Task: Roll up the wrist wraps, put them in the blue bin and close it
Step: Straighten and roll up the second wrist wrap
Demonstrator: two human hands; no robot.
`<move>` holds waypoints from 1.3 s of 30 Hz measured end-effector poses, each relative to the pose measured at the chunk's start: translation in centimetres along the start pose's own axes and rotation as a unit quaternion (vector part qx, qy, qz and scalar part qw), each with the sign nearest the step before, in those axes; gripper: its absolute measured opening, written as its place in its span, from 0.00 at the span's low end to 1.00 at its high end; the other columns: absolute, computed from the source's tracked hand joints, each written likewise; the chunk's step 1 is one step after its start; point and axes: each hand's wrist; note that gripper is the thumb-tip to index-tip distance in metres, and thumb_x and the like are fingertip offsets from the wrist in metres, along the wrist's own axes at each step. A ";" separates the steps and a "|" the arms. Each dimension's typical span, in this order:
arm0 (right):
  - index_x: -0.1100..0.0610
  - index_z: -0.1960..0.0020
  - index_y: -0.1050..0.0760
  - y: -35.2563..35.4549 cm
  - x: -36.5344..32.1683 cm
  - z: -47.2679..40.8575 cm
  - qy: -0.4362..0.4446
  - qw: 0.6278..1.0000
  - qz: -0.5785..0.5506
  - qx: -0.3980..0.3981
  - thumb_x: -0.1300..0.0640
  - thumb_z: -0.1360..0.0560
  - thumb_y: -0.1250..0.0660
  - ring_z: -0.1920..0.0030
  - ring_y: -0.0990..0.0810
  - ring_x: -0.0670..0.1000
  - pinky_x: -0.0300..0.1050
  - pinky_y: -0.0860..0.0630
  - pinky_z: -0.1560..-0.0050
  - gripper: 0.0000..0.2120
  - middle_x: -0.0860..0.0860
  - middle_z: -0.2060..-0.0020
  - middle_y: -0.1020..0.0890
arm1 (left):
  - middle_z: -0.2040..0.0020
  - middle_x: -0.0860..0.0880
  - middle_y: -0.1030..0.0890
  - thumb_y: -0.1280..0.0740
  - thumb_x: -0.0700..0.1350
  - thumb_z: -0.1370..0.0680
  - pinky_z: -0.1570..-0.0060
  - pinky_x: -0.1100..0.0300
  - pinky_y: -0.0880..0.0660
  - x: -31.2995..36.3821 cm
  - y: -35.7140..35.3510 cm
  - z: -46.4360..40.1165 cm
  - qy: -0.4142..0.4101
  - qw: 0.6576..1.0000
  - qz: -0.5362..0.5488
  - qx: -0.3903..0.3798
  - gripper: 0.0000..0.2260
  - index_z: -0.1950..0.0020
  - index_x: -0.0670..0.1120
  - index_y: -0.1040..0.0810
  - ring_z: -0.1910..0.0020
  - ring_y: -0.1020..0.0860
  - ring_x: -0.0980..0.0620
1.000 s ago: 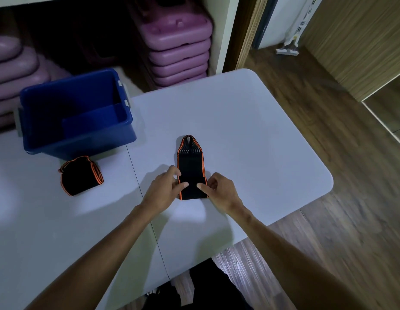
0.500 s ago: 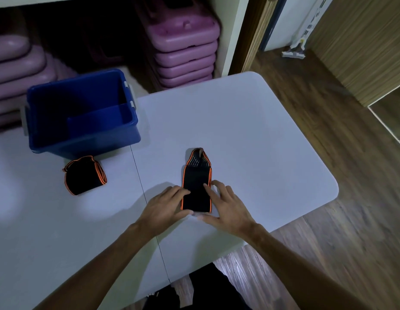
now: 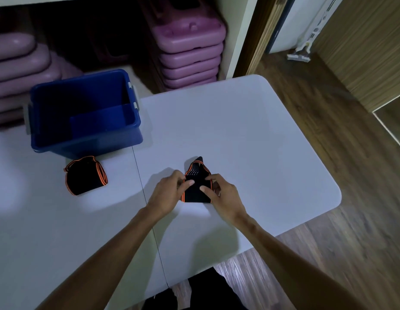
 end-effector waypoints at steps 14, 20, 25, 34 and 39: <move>0.44 0.35 0.31 -1.0 -0.2 -1.2 -0.032 0.997 -0.041 0.057 0.52 0.23 0.33 0.50 0.24 0.48 0.42 0.25 0.50 0.18 0.41 0.46 0.27 | 0.44 0.55 0.28 0.26 0.55 0.30 0.50 0.70 0.30 0.1 -0.2 -0.6 -0.057 0.997 0.042 0.032 0.19 0.43 0.52 0.25 0.48 0.26 0.61; 0.47 0.37 0.25 -0.5 -0.2 -3.0 -0.040 0.999 -0.009 0.014 0.53 0.23 0.35 0.51 0.24 0.47 0.44 0.25 0.47 0.15 0.41 0.53 0.26 | 0.40 0.58 0.30 0.28 0.56 0.30 0.44 0.68 0.33 -1.4 0.6 0.3 -0.152 0.988 -0.014 -0.025 0.26 0.34 0.51 0.29 0.43 0.31 0.64; 0.50 0.48 0.22 -0.3 -0.4 -4.1 -0.037 0.999 -0.010 0.020 0.57 0.22 0.36 0.52 0.22 0.49 0.43 0.24 0.50 0.06 0.47 0.53 0.21 | 0.40 0.56 0.30 0.33 0.59 0.26 0.38 0.65 0.34 -0.6 1.2 -0.8 -0.143 0.988 -0.037 -0.045 0.24 0.35 0.48 0.27 0.40 0.31 0.58; 0.49 0.44 0.23 3.3 -1.7 -4.1 0.007 0.995 -0.018 -0.095 0.46 0.24 0.31 0.53 0.20 0.42 0.33 0.27 0.53 0.12 0.46 0.55 0.17 | 0.56 0.51 0.20 0.32 0.61 0.28 0.51 0.54 0.25 0.9 2.2 -3.7 -0.006 0.996 0.046 -0.081 0.18 0.51 0.47 0.26 0.54 0.21 0.52; 0.48 0.41 0.26 3.9 -1.7 -4.9 0.007 0.986 -0.047 -0.161 0.50 0.30 0.24 0.49 0.20 0.40 0.31 0.27 0.53 0.20 0.43 0.50 0.17 | 0.39 0.52 0.24 0.28 0.53 0.27 0.41 0.60 0.31 1.6 2.5 -3.1 0.011 0.987 0.083 -0.135 0.26 0.33 0.50 0.33 0.40 0.26 0.54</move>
Point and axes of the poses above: each hand's wrist, its own z-axis away from the middle knuckle, its own y-axis out of the back of the hand, x = y × z
